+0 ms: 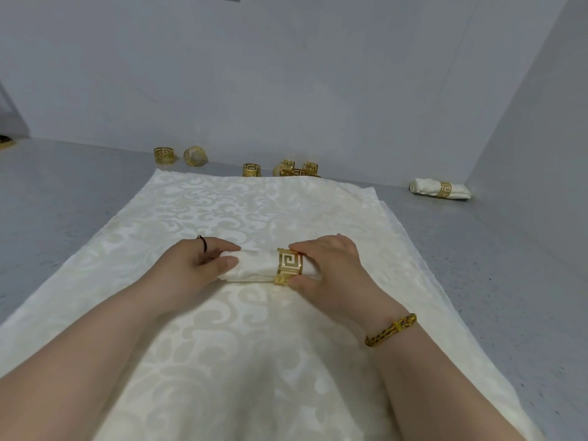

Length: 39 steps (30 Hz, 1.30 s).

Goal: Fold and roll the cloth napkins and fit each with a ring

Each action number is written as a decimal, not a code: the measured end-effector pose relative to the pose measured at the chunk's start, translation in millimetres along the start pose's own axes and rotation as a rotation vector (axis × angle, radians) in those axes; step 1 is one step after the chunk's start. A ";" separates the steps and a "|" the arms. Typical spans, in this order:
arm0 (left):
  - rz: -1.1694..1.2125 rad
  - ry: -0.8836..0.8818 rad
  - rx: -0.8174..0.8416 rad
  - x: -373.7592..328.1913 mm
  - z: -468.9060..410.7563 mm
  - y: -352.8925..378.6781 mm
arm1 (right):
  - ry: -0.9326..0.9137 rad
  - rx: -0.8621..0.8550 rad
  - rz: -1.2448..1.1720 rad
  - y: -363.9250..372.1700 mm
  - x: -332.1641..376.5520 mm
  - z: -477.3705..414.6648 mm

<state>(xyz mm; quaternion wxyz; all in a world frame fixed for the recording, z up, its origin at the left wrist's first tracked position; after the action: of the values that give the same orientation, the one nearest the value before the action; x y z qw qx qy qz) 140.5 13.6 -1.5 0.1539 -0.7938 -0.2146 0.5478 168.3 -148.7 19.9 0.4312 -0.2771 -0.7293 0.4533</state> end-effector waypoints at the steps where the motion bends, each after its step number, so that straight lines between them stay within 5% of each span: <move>1: 0.011 0.004 0.002 -0.2 0.0 -0.3 | 0.011 -0.006 -0.023 -2.3 -2.6 0.1; 10: -0.179 0.159 0.065 -12.9 1.2 10.9 | 0.063 0.049 -0.177 4.2 -7.6 -0.4; 18: 0.033 0.018 0.001 2.7 -0.9 4.4 | 0.253 0.211 -0.384 7.3 -36.6 -2.7; 28: -0.127 -0.042 0.028 10.1 4.6 -4.5 | 0.321 0.264 -0.472 6.8 -52.1 4.5; 35: -0.157 -0.039 0.005 8.1 7.1 -4.4 | 0.077 0.001 0.005 -1.6 -8.0 5.7; 39: -0.174 -0.036 0.007 7.9 7.3 -4.5 | 0.012 -0.075 0.074 0.8 7.9 3.5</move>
<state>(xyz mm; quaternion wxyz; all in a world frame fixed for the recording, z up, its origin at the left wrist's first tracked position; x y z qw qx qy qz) 135.3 21.5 -8.3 0.1999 -0.7616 -0.2835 0.5474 161.5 -143.5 21.4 0.4080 -0.3227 -0.7324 0.4393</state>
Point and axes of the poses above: each hand's wrist, its own z-axis away from the middle knuckle, its own y-axis out of the palm, x = y × z, the point moved 9 cm from there along -z, towards the middle knuckle, and after that the axes turned 11 degrees about y, right-handed, at the moved point
